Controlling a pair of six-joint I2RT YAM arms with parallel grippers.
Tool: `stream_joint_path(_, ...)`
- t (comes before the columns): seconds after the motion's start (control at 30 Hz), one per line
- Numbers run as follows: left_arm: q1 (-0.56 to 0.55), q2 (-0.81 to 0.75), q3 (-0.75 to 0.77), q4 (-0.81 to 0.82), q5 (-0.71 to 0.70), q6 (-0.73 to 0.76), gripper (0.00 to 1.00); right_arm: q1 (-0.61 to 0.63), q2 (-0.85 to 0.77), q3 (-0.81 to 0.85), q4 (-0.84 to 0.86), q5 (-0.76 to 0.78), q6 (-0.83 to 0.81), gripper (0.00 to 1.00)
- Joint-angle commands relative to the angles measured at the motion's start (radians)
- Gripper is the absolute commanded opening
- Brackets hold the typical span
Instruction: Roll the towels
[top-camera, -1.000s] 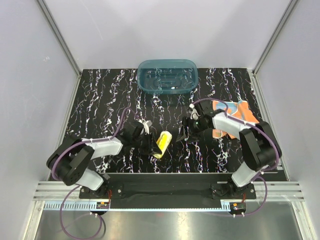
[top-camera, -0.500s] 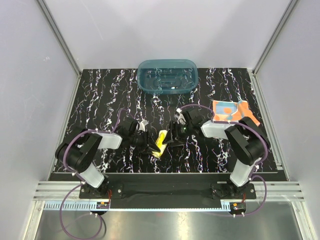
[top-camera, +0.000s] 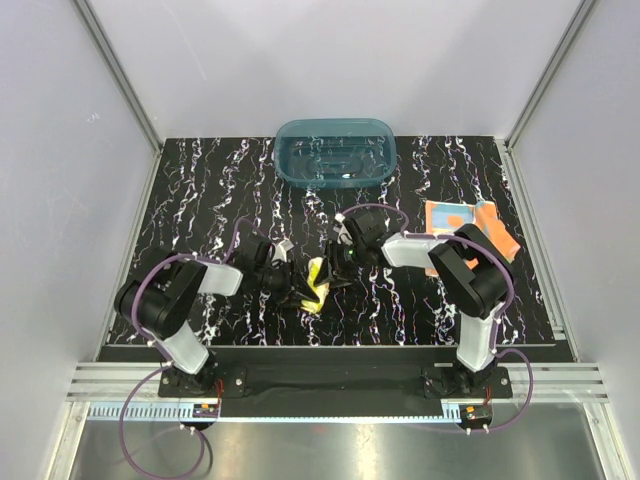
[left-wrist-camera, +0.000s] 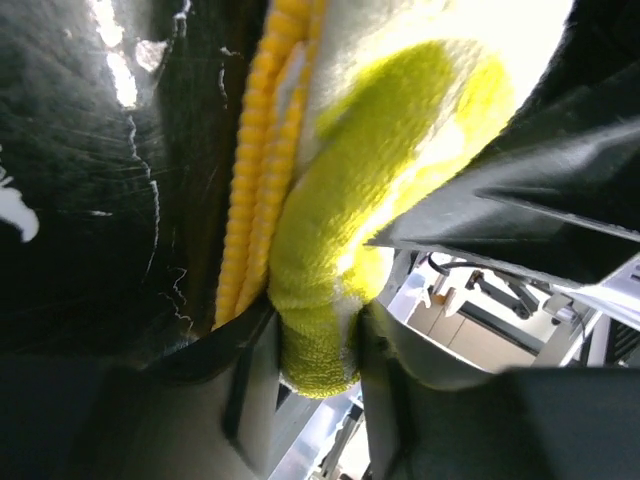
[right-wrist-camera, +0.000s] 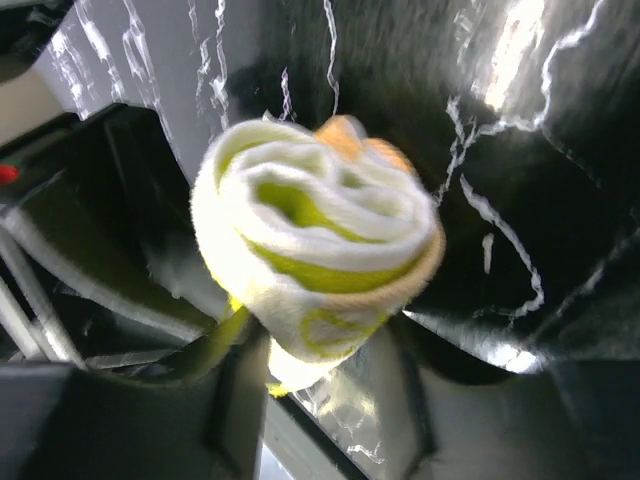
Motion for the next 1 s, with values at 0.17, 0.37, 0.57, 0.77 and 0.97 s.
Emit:
stream_joint_path(0.17,-0.001,-0.111,0.063,-0.307,-0.220,0.117,0.54,0.042,0.156,0.083,-0.253,0.234,-0.099,0.38)
stream_joint_path(0.37,-0.011,-0.283,0.144,-0.554,-0.394,0.191,0.59,0.049,0.174,0.126,-0.315,0.273,-0.128,0.37)
stream_joint_path(0.57,-0.011,-0.381,0.235,-0.676,-0.536,0.254,0.61,0.058,0.171,0.152,-0.338,0.275,-0.151,0.37)
stream_joint_path(0.77,-0.016,-0.334,0.201,-0.556,-0.530,0.272,0.61,0.075,0.160,0.168,-0.353,0.256,-0.182,0.37)
stream_joint_path(0.97,-0.044,-0.236,0.149,-0.423,-0.528,0.260,0.59,0.079,0.148,0.185,-0.382,0.255,-0.191,0.38)
